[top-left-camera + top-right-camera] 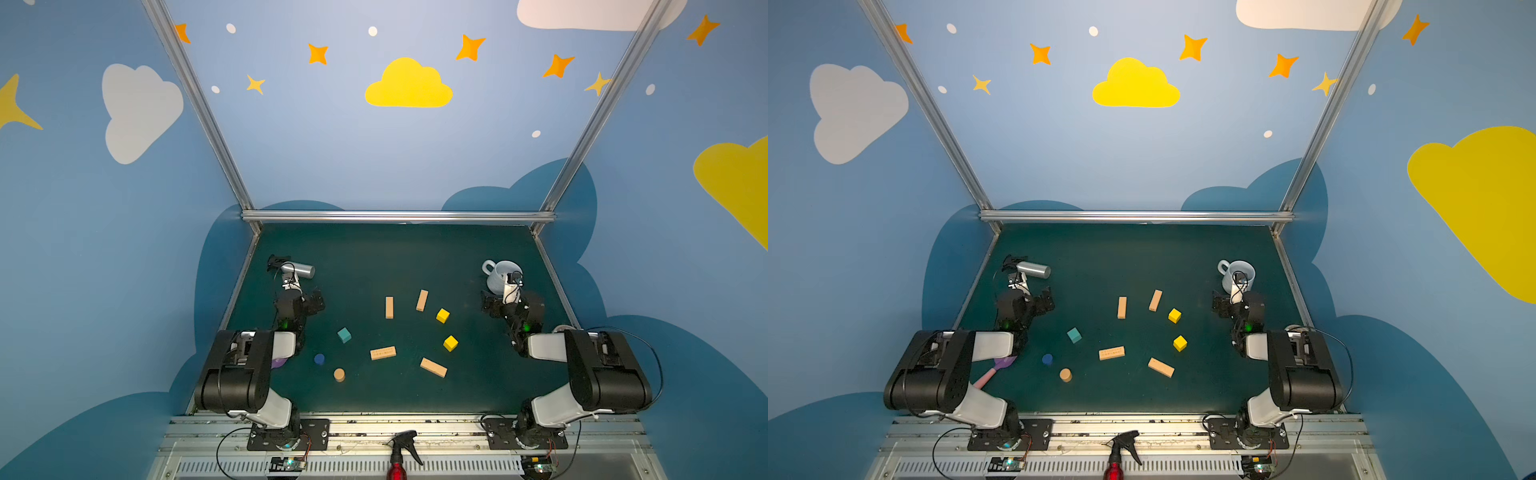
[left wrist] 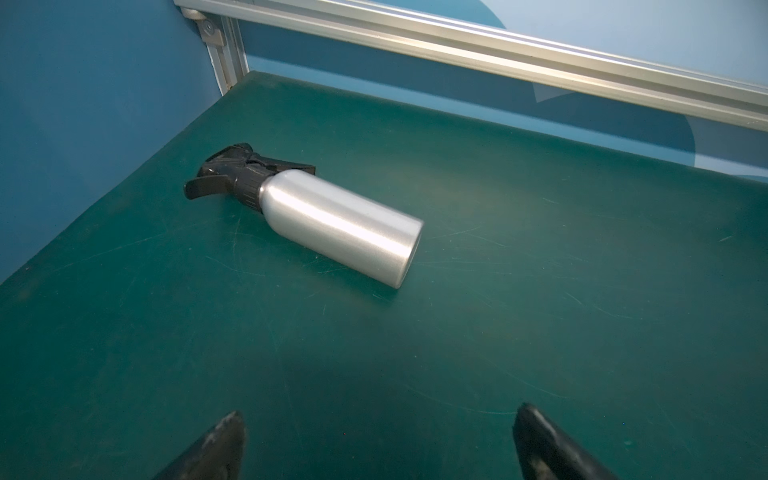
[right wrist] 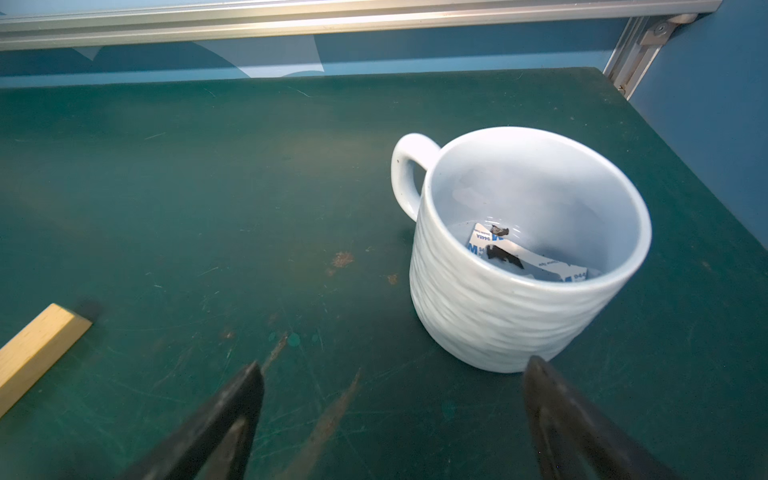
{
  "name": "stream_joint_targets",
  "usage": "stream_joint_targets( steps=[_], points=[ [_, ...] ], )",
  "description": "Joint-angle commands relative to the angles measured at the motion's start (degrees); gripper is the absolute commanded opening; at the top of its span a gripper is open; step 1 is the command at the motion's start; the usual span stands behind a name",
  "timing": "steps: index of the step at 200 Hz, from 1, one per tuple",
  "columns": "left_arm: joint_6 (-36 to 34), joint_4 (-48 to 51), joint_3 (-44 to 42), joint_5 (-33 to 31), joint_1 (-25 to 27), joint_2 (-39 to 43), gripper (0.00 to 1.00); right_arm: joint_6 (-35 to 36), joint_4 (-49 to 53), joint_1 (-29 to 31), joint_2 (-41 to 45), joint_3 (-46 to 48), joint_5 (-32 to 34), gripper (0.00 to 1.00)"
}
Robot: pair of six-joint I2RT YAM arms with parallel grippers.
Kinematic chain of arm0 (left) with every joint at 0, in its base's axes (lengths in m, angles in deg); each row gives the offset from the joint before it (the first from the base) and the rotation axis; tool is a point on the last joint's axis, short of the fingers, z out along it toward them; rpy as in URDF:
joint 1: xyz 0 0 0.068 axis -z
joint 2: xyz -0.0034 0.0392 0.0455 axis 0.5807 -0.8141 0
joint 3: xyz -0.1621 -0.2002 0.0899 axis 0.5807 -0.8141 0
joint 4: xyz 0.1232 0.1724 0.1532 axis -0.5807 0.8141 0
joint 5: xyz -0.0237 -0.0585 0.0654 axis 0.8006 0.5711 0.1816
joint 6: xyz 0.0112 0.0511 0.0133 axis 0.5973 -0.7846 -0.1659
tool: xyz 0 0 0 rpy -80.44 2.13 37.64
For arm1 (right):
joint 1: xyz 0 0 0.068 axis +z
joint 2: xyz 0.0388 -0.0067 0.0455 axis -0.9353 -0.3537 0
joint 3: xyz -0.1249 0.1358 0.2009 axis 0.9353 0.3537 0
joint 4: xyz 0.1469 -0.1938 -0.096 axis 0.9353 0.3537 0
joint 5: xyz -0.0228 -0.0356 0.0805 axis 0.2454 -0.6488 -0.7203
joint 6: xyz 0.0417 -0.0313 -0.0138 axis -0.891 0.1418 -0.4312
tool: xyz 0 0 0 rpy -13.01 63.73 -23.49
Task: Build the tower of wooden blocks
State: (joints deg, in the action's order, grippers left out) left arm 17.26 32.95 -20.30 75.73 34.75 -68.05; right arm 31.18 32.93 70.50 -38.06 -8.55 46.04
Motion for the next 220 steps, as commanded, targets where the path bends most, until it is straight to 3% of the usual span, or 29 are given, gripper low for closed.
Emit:
stream_joint_targets(
  steps=[1,102,118,135,141,150,160,220],
  points=[
    [-0.4,0.4,0.7,0.4,-0.3,0.4,1.0,0.4,0.1,-0.2,0.6,-0.8,-0.5,0.95],
    [-0.4,0.4,0.7,0.4,-0.3,0.4,1.0,0.3,0.0,-0.2,0.6,-0.7,-0.9,0.95],
    [-0.4,0.4,0.7,0.3,-0.3,0.4,1.0,3.0,-3.7,-1.4,0.8,1.2,-11.3,0.95],
    [-0.4,0.4,0.7,0.3,-0.3,0.4,1.0,2.8,-2.2,-1.9,0.7,0.5,-12.1,0.95],
    [-0.4,0.4,0.7,0.3,-0.3,0.4,1.0,1.6,-2.5,-2.1,0.5,0.5,-10.5,0.95],
    [-0.4,0.4,0.7,0.3,-0.3,0.4,0.99,-1.3,-0.6,-1.9,0.4,-0.5,-1.9,0.95],
    [-0.4,0.4,0.7,0.4,-0.3,0.4,1.0,-0.9,0.1,-1.2,0.7,-0.7,0.2,0.95],
    [-0.4,0.4,0.7,0.3,-0.3,0.3,1.0,-0.4,0.4,-0.8,0.5,-1.0,-0.6,0.95]
  ],
)
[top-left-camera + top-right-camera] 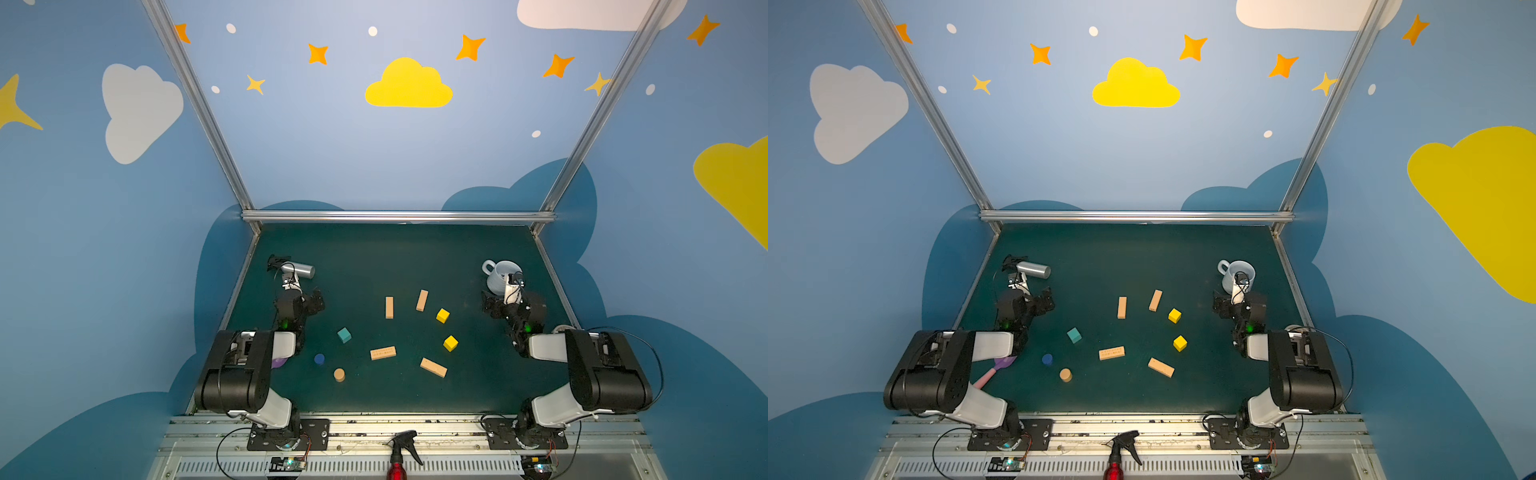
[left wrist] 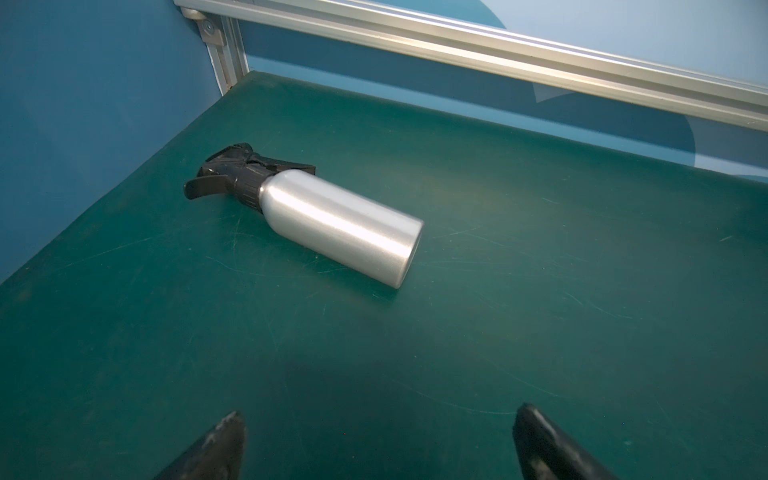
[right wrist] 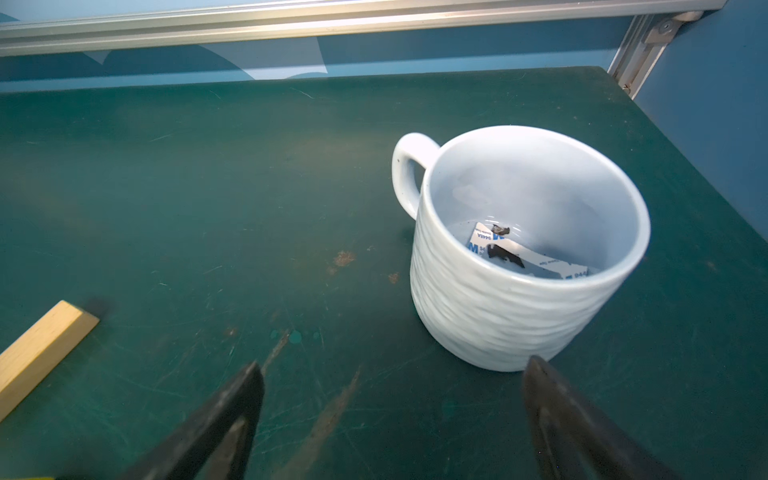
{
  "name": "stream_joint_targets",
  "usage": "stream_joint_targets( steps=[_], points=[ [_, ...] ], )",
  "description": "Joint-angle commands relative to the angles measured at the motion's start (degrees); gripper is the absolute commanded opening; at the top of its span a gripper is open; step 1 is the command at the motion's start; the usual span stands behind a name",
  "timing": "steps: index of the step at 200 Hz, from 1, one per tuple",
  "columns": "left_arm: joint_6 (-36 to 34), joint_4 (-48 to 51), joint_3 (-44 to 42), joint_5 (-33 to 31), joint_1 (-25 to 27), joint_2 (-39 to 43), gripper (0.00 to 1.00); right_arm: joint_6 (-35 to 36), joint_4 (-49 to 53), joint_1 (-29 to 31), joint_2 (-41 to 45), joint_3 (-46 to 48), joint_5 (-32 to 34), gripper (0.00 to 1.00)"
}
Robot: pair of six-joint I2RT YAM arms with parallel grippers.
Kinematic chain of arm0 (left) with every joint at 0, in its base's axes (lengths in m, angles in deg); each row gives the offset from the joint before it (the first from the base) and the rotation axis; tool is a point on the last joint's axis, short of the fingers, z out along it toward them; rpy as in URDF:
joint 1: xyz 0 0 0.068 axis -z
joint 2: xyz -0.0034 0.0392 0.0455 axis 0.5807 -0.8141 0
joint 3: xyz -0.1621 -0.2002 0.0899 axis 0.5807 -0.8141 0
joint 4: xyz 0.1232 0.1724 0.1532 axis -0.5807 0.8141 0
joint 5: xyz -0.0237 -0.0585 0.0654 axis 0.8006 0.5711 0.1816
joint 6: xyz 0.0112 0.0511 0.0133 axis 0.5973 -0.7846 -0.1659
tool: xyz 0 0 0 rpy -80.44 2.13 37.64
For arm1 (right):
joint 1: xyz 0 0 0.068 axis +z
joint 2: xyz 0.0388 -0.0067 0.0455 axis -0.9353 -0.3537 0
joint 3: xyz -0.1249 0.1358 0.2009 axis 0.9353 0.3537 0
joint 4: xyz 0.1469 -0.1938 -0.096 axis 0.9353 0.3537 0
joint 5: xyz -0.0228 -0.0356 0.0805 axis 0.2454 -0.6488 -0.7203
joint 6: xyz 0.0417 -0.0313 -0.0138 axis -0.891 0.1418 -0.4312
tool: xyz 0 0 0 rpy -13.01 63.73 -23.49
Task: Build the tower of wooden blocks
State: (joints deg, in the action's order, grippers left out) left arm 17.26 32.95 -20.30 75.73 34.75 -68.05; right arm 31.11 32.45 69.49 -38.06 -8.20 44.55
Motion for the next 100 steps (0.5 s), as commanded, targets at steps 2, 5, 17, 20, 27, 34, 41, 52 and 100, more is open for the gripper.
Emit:
stream_joint_targets(
  steps=[2,5,17,20,27,34,41,52,100],
  points=[
    [-0.4,0.4,0.7,0.3,-0.3,0.3,1.0,-0.3,0.8,0.2,0.5,-1.3,0.9,0.95],
    [-0.4,0.4,0.7,0.3,-0.3,0.4,1.0,-0.4,0.8,0.2,0.4,-1.4,0.9,0.95],
    [-0.4,0.3,0.6,0.4,-0.3,0.5,1.0,-0.3,1.0,0.2,0.5,-1.5,1.0,0.95],
    [-0.3,0.1,0.6,0.5,-0.3,0.5,1.0,-0.3,1.0,0.2,0.4,-1.5,0.9,0.95],
    [-0.8,1.1,1.1,0.9,-0.3,0.9,1.0,-0.3,0.8,0.2,0.5,-1.3,0.9,0.95],
    [-1.5,4.3,2.6,1.4,-0.3,2.1,1.0,-0.3,0.8,0.2,0.6,-1.2,0.9,0.95],
    [-1.6,11.1,5.6,1.7,-0.2,4.3,1.0,-0.3,0.7,0.3,0.6,-1.1,1.0,0.95],
    [-0.5,22.4,10.7,1.7,-0.3,7.6,1.0,-0.7,1.8,0.6,1.0,-2.0,3.5,0.94],
    [9.1,36.5,16.7,7.4,1.8,21.8,1.0,-2.7,40.3,2.6,12.2,-18.8,4.5,0.93]
  ],
)
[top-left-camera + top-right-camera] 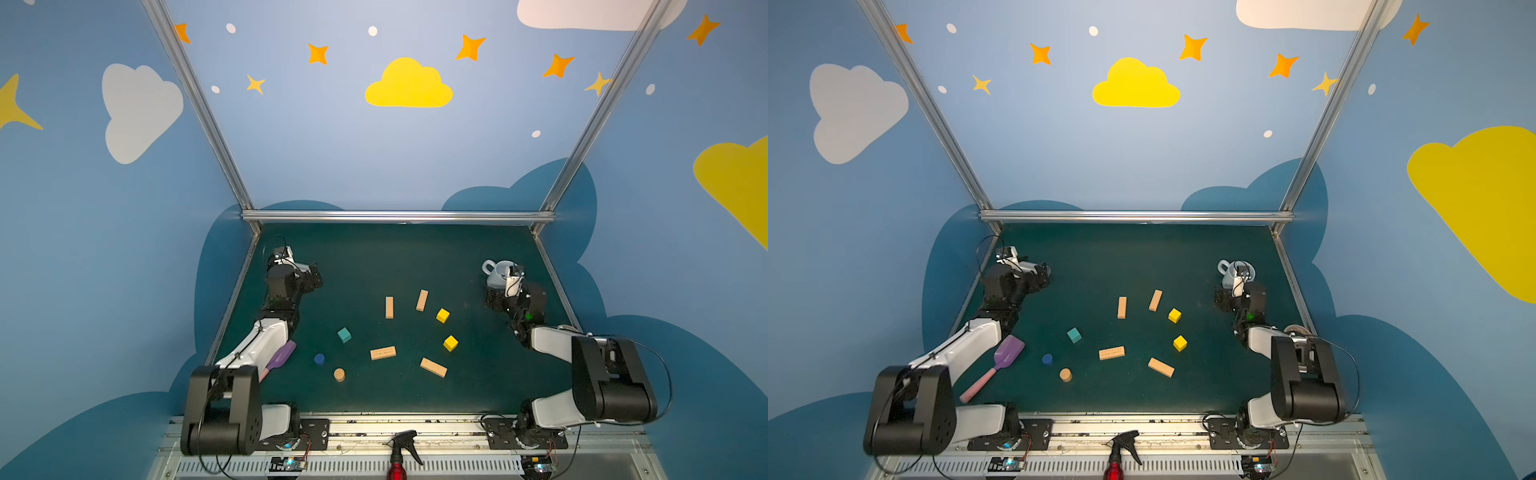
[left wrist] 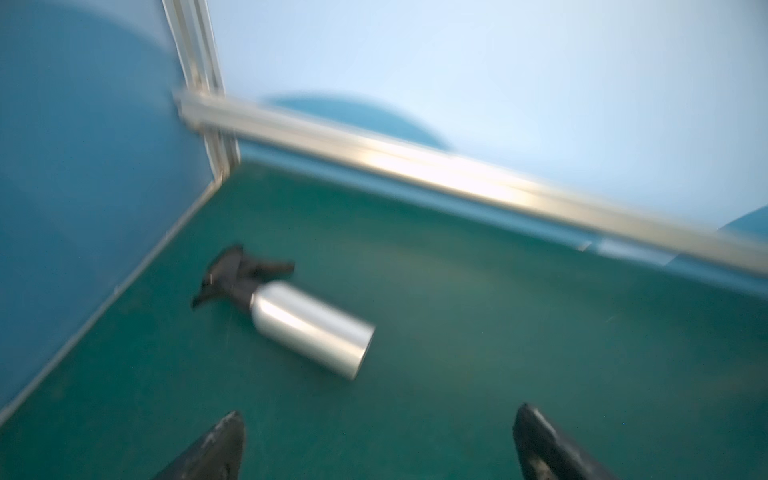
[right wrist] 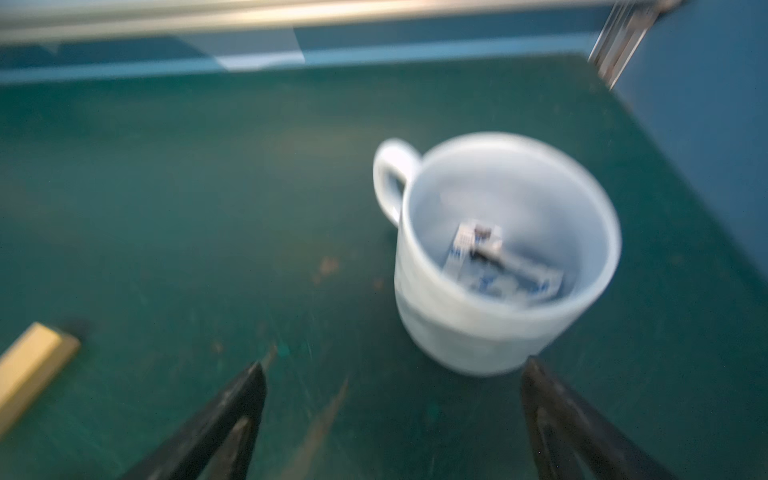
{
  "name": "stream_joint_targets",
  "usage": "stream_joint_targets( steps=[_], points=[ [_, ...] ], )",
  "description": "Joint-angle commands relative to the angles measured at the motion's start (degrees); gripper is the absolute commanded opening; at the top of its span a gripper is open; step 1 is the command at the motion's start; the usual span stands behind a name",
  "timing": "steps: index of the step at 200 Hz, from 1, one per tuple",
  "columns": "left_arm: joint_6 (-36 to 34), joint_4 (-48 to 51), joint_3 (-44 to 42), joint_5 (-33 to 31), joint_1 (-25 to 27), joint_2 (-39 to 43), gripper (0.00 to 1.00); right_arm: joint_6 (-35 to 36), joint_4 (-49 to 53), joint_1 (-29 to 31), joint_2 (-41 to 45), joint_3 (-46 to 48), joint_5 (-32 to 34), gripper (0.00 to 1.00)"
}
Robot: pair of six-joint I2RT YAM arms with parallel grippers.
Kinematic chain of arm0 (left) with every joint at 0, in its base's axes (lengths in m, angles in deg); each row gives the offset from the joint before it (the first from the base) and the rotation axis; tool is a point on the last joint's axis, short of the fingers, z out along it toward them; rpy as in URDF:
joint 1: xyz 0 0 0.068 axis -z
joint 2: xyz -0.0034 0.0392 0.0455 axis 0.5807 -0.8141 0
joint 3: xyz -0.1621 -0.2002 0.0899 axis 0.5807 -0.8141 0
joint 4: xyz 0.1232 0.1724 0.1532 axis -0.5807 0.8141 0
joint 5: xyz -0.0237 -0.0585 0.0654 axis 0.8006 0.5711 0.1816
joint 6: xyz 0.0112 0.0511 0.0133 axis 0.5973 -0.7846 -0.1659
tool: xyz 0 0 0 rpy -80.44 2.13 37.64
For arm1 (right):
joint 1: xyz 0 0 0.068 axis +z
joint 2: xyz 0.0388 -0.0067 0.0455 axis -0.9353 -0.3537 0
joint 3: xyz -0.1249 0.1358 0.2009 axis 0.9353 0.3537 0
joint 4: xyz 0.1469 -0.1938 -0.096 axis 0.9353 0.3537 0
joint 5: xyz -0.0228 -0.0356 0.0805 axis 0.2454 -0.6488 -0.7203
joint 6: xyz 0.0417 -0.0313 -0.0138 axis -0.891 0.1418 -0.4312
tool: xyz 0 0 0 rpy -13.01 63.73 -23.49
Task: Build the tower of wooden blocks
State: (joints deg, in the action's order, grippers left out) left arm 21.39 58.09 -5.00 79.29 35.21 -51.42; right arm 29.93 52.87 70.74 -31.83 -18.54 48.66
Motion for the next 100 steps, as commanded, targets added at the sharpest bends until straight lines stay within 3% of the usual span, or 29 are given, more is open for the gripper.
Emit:
stream_joint_targets(
  steps=[1,48,100],
  points=[
    [5.0,11.7,1.5,4.0,1.5,5.4,1.0,-1.5,20.5,1.5,6.1,-8.8,0.3,0.93],
    [10.5,27.8,6.6,6.2,7.3,16.8,0.99,-0.6,42.2,11.9,11.4,-19.4,0.4,0.92],
    [17.0,42.6,6.8,10.1,11.1,28.6,0.96,-1.2,57.3,27.0,10.3,-27.4,-1.2,0.91]
  ],
)
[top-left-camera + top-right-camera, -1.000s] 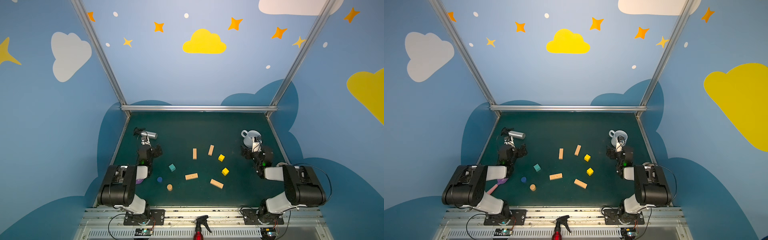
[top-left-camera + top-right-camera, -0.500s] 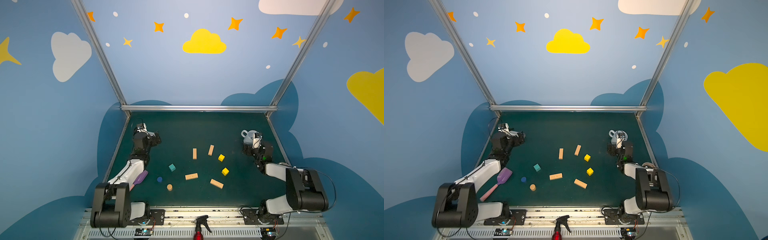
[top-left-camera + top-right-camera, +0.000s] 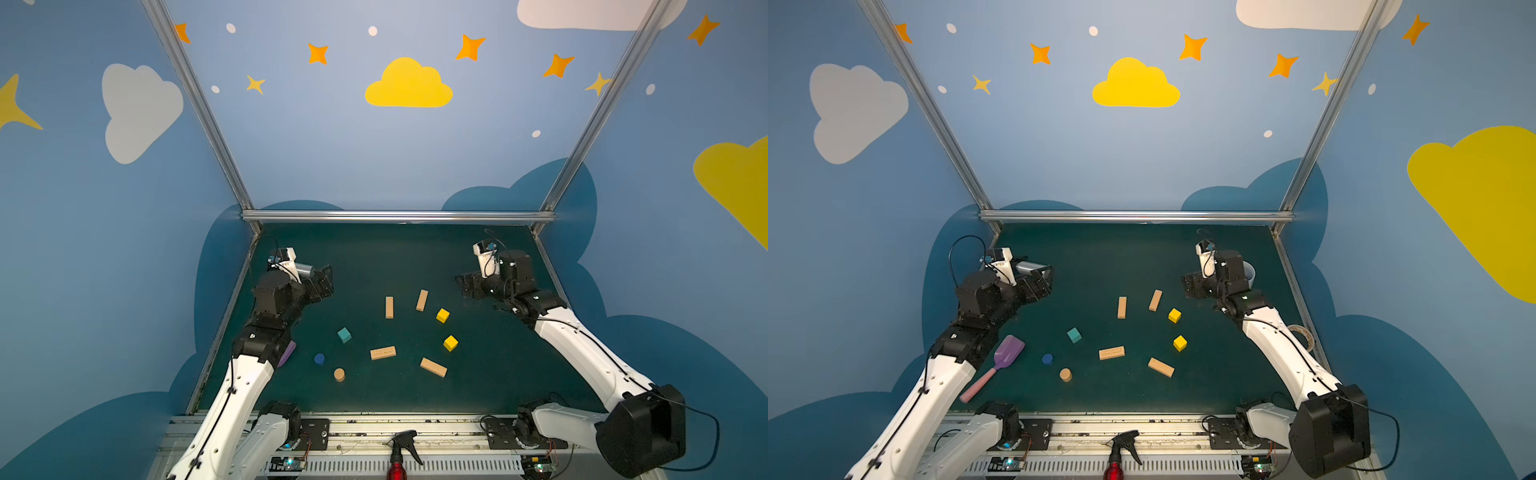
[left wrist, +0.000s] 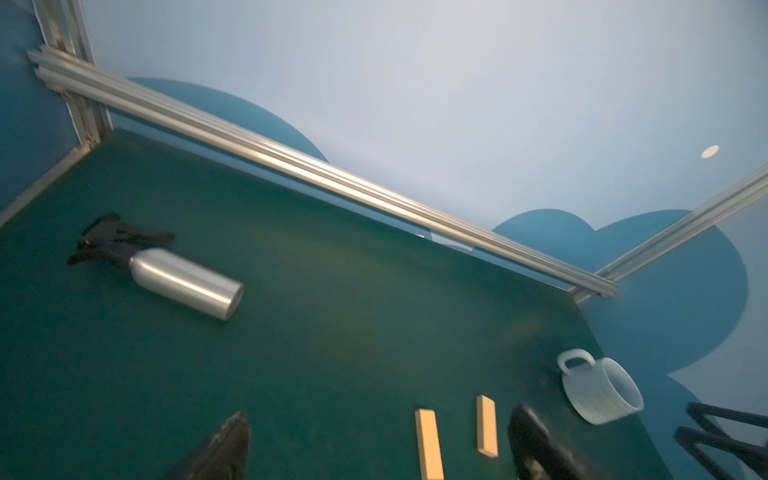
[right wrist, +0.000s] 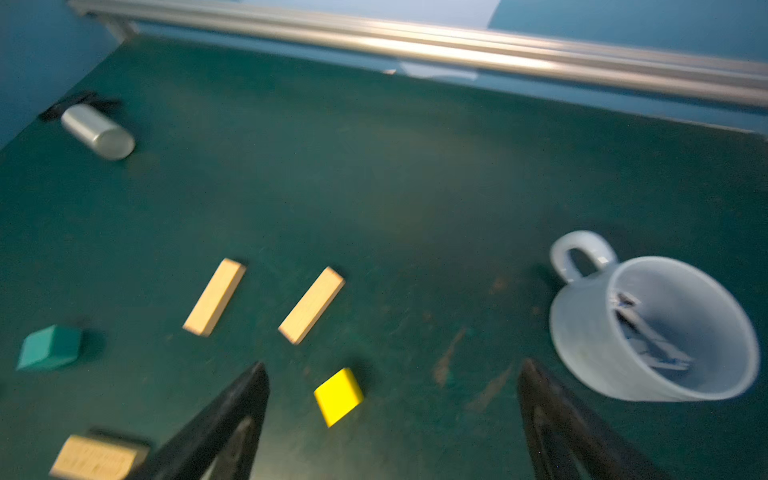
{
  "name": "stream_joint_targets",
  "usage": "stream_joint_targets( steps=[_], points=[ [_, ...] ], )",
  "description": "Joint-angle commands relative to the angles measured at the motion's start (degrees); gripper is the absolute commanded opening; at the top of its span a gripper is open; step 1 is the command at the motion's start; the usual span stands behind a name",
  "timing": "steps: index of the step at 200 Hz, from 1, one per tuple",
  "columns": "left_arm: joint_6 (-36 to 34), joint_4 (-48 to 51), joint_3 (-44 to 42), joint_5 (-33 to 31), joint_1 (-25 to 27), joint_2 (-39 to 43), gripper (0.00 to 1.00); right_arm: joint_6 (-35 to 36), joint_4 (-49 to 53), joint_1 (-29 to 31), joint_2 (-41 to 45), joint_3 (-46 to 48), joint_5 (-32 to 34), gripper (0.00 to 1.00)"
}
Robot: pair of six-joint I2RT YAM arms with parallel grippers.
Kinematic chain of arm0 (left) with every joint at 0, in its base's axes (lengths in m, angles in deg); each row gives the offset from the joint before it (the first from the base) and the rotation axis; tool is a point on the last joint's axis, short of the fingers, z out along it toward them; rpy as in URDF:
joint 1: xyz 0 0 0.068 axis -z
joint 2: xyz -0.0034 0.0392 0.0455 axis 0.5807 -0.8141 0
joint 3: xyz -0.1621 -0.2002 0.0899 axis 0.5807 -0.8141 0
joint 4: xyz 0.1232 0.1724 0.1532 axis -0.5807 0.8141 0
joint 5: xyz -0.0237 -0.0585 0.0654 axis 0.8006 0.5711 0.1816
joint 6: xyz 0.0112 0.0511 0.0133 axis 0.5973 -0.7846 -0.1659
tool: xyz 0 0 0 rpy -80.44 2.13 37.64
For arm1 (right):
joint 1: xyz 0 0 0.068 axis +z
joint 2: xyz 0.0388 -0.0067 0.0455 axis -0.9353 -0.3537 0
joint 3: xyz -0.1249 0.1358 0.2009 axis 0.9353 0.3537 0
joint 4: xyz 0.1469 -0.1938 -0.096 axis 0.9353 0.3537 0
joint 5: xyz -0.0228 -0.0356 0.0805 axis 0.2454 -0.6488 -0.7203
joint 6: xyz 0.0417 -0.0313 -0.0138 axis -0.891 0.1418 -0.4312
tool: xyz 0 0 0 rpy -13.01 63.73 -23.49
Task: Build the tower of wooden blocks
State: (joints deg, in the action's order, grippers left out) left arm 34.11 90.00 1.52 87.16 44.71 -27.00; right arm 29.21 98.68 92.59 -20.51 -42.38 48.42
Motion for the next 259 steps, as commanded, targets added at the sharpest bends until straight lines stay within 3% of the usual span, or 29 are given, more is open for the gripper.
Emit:
stream_joint_targets(
  steps=[1,57,112,155,205,239,259],
  points=[
    [4.4,10.9,0.3,2.3,1.6,4.3,0.96,-0.5,11.6,5.4,-1.1,-3.7,-1.0,0.91],
    [8.6,21.2,0.3,2.5,2.8,12.7,0.92,-0.8,22.9,20.4,-18.1,-16.8,0.1,0.91],
    [8.3,27.2,0.1,1.4,3.2,16.9,0.92,-1.4,30.5,28.3,-39.2,-36.4,3.1,0.88],
    [9.2,28.8,-0.2,1.7,3.3,18.6,0.88,-3.3,35.7,28.7,-51.2,-50.9,7.9,0.89],
    [9.3,29.9,0.3,2.3,3.3,17.2,0.85,-4.6,40.9,26.3,-60.6,-63.4,5.9,0.88],
    [9.5,29.4,0.6,2.8,3.5,15.6,0.8,-5.4,39.8,24.3,-62.8,-65.8,3.0,0.88],
    [9.8,29.0,0.6,3.3,3.8,14.5,0.78,-5.1,40.5,23.0,-65.0,-69.7,2.4,0.81]
  ],
)
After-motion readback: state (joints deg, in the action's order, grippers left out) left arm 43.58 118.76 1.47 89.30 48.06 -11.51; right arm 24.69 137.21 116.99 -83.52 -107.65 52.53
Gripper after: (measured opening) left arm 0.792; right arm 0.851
